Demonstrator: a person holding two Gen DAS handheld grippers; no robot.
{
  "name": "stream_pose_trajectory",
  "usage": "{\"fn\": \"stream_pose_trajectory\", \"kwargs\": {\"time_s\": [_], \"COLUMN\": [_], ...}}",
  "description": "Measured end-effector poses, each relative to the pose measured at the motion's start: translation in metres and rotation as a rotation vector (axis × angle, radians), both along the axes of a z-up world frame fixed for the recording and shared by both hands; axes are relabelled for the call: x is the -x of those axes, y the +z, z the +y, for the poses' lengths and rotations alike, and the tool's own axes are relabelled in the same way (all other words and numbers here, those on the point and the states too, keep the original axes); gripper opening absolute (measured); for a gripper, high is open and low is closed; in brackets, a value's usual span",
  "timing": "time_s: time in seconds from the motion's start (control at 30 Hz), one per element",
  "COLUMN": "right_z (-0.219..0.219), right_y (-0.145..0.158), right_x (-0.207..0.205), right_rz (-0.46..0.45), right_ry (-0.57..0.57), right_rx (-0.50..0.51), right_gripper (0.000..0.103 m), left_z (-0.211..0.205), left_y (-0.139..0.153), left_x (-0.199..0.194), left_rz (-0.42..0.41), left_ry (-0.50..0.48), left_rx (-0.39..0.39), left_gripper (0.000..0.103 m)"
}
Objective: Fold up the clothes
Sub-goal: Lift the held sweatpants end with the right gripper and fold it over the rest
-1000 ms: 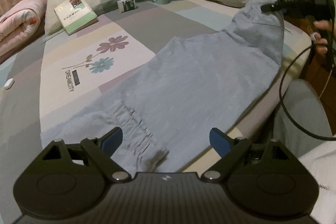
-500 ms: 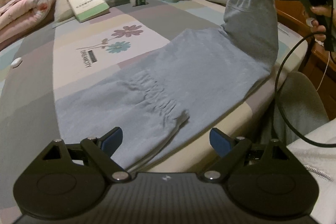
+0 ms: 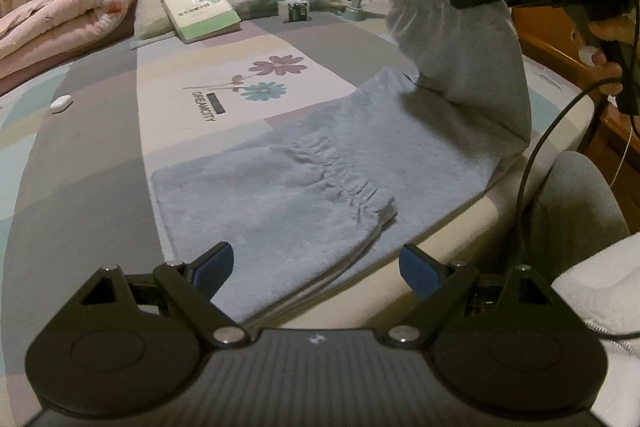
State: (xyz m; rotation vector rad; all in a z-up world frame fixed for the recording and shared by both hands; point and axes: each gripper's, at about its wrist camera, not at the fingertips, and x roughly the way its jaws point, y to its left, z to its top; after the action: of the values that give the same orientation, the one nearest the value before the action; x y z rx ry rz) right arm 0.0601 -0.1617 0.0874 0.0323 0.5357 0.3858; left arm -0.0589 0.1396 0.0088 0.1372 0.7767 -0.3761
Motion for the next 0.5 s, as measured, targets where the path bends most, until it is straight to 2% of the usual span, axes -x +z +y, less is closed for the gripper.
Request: {"fn": "stream_pose_trajectory", "kwargs": {"time_s": [0.5], "right_z": [0.088], "right_y": [0.004], "right_x": [0.000], "right_rz": [0.001], "right_ry": [0.186], "right_rx": [0.057], "right_gripper": [0.028], "left_z": [0.025], "left_y": [0.001], "left_x": [0.010], "left_rz": [-0.009], "left_ry": [0.057], "left_rx": [0.029], "left_gripper": [0.090]}}
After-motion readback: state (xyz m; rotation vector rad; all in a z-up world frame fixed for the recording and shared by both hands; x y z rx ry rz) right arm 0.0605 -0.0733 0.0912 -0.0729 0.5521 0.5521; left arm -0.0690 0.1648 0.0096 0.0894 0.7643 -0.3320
